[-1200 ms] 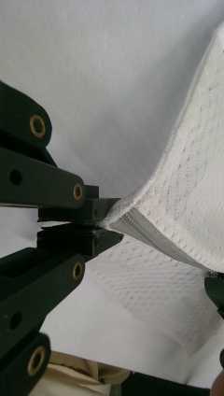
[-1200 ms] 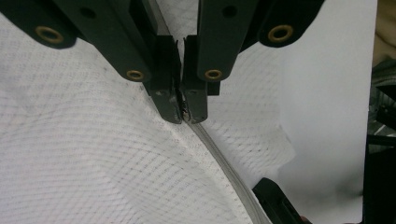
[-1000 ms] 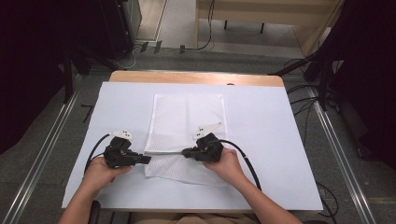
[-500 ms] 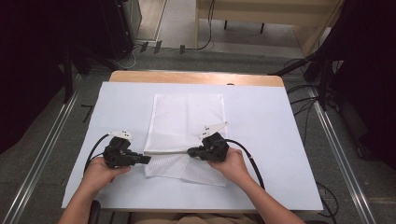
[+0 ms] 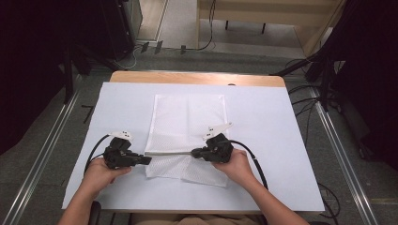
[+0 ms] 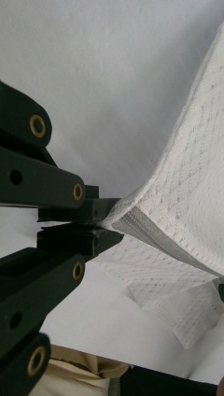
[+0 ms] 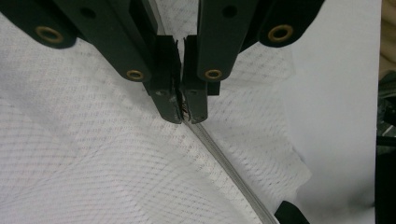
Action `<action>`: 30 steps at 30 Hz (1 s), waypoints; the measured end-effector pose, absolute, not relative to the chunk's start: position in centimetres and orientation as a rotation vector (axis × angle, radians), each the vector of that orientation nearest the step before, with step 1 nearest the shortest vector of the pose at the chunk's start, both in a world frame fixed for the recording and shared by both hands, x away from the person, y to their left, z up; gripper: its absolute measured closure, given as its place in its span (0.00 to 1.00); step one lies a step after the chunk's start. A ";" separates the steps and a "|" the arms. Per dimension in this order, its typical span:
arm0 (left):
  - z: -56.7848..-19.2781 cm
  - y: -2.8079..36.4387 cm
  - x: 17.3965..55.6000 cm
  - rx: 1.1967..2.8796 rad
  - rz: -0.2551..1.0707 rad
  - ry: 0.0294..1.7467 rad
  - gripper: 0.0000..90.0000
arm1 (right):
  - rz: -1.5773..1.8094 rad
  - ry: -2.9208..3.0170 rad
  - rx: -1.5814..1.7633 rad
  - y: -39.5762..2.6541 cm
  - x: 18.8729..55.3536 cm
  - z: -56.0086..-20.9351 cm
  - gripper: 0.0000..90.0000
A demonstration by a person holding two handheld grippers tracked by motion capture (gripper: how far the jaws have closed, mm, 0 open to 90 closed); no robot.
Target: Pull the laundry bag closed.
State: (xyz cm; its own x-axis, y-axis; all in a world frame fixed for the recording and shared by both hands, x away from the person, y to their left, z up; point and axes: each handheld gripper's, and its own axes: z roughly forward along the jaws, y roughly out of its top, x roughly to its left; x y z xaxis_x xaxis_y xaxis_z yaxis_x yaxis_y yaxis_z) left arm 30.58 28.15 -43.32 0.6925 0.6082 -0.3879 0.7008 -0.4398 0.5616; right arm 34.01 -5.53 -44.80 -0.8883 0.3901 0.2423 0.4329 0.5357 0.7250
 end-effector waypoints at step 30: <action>-43.4 28.7 30.7 2.172 -0.163 1.016 0.98 | -1.258 -2.727 -0.766 -8.3 34.1 -44.8 0.98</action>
